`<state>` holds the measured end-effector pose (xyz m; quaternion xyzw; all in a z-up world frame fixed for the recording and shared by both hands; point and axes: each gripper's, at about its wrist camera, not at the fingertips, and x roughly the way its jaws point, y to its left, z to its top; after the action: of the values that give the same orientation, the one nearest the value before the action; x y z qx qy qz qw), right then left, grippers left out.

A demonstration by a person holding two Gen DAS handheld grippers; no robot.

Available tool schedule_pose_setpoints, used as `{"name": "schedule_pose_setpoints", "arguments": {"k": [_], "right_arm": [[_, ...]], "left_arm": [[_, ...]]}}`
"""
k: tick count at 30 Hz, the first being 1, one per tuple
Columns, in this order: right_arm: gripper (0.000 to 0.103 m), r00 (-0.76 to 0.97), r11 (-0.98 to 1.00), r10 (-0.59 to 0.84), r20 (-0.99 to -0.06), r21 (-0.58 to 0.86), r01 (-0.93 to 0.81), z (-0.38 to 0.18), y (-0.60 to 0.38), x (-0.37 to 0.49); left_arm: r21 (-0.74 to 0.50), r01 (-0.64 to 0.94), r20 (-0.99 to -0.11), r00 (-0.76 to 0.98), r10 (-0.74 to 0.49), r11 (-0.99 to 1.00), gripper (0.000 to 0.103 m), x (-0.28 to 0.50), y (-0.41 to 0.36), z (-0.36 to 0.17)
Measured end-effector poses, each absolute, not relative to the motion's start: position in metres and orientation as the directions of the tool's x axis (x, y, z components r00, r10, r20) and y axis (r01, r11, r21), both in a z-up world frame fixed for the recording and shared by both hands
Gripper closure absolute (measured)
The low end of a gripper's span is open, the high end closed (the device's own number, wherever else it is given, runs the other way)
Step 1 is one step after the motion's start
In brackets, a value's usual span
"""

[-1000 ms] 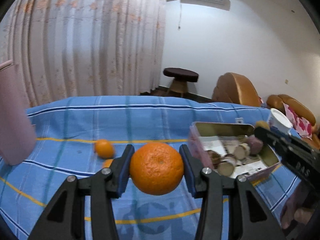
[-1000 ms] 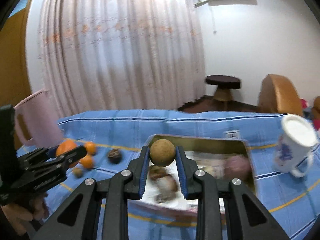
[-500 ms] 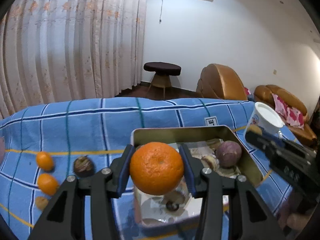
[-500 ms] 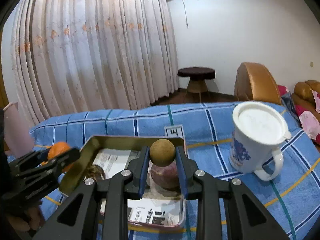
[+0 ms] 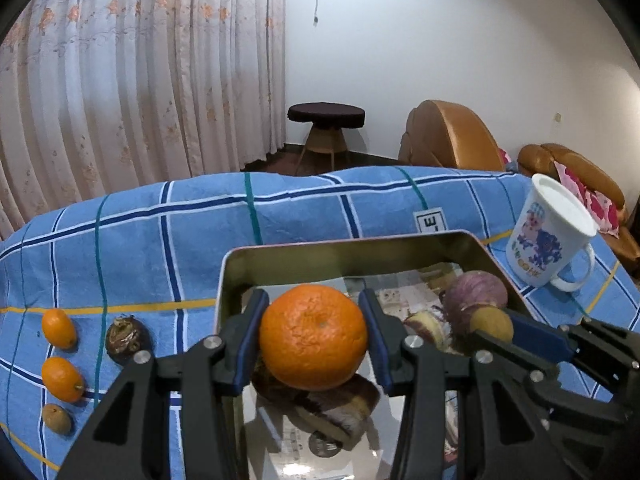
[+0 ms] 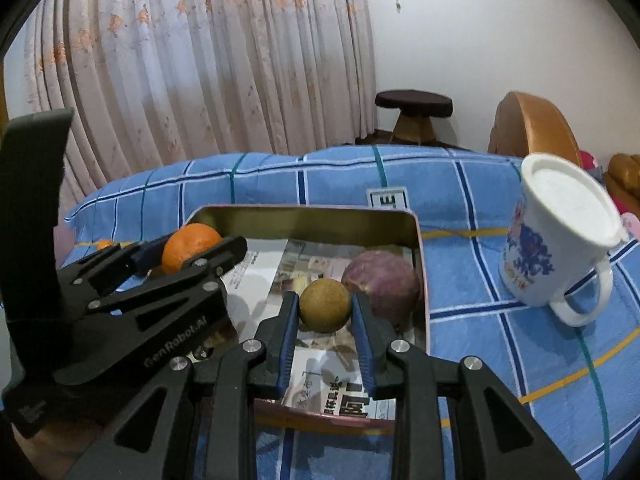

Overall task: Organize fruits
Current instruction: 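Carry the orange and kiwi over the tin and open both tools, then withdraw both tools from the tin back toward the remaining fruits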

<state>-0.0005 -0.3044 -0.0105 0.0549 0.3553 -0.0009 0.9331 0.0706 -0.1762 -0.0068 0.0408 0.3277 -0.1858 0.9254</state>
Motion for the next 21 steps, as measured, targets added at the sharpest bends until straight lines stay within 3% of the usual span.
{"name": "schedule_pose_setpoints", "arguments": {"k": [10,17,19,21], "right_arm": [[0.073,0.726,0.965,0.136,-0.674,0.255,0.057,-0.018,-0.318,0.002],[0.070,0.801,0.957,0.123,-0.585,0.284,0.061,0.003,-0.325,-0.013],[0.061,0.828,0.956,0.098,-0.553,0.284,0.076,0.009,-0.328,-0.018],[0.029,0.854,0.954,0.069,-0.516,0.286,0.096,0.014,-0.332,-0.022]], "left_arm": [[-0.052,0.352,-0.638,0.708,-0.303,0.934,0.053,0.075,-0.172,-0.012],[-0.034,0.349,-0.598,0.744,-0.299,0.936,0.006,0.063,-0.174,-0.001],[-0.026,0.334,-0.575,0.766,-0.287,0.942,0.002,0.058,-0.172,0.004],[-0.023,0.331,-0.553,0.782,-0.288,0.943,0.000,0.053,-0.169,0.009]]}}
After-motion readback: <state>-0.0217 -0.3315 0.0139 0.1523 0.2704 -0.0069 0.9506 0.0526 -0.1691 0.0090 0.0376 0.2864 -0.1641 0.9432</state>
